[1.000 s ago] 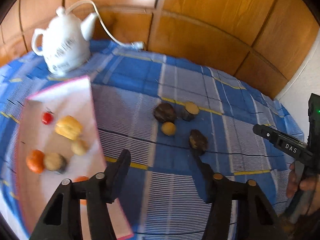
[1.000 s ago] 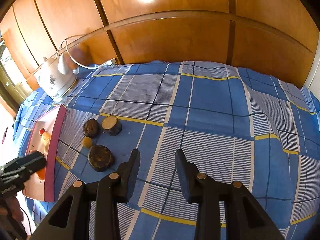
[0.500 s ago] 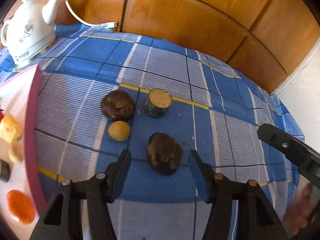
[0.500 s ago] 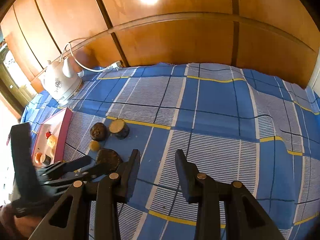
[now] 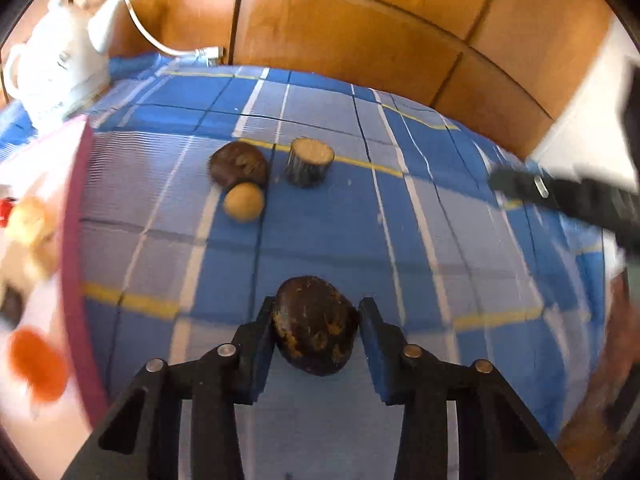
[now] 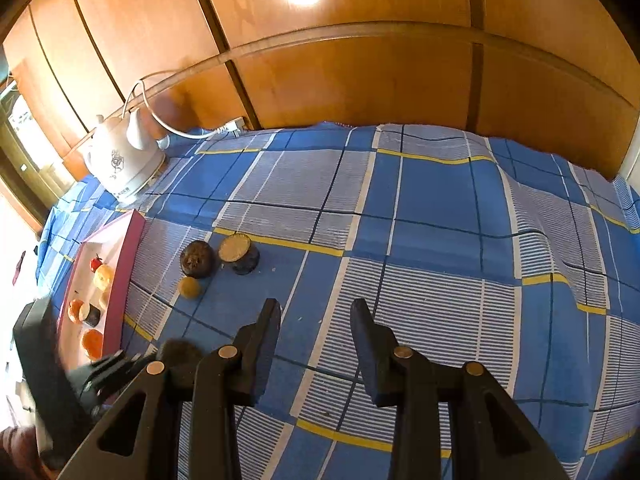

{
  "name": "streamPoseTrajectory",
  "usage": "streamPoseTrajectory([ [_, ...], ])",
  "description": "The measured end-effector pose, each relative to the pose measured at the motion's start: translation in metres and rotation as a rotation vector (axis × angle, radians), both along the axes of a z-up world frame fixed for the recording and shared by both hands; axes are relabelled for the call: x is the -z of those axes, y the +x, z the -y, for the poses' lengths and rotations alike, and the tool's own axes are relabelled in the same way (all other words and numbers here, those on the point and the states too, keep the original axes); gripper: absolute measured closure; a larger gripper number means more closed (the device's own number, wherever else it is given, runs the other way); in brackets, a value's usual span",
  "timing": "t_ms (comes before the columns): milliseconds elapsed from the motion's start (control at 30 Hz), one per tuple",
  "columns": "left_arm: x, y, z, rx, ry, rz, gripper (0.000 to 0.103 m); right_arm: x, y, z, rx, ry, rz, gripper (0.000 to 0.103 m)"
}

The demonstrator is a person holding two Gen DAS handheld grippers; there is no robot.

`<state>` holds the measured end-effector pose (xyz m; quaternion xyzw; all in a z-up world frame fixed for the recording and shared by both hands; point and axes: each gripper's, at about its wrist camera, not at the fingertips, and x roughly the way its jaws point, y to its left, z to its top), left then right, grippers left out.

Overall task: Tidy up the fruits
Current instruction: 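Lift the dark brown lump with the left tool while the right tool grasps a round tan slice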

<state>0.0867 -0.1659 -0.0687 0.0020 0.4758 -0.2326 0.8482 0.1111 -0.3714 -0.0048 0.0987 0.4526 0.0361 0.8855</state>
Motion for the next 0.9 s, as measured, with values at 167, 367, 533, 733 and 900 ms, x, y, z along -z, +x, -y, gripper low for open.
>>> streamPoseTrajectory([
  [167, 0.010, -0.020, -0.004, 0.025, 0.042, 0.093, 0.062, 0.004, -0.001, -0.004, -0.016, -0.005, -0.010, 0.067],
  [367, 0.014, -0.023, -0.001, 0.033, 0.075, 0.150, 0.062, 0.010, 0.000, -0.005, -0.024, -0.004, -0.027, 0.067],
  [533, 0.016, -0.024, -0.001, 0.044, 0.083, 0.176, 0.062, 0.016, 0.002, -0.017, -0.077, -0.005, -0.041, 0.067],
  [733, 0.016, -0.026, -0.002, 0.054, 0.066, 0.197, 0.062, 0.021, 0.010, -0.040, -0.149, -0.002, -0.067, 0.067],
  [900, 0.016, -0.027, -0.002, 0.055, 0.058, 0.207, 0.062, 0.019, 0.044, -0.056, -0.158, 0.024, -0.062, 0.052],
])
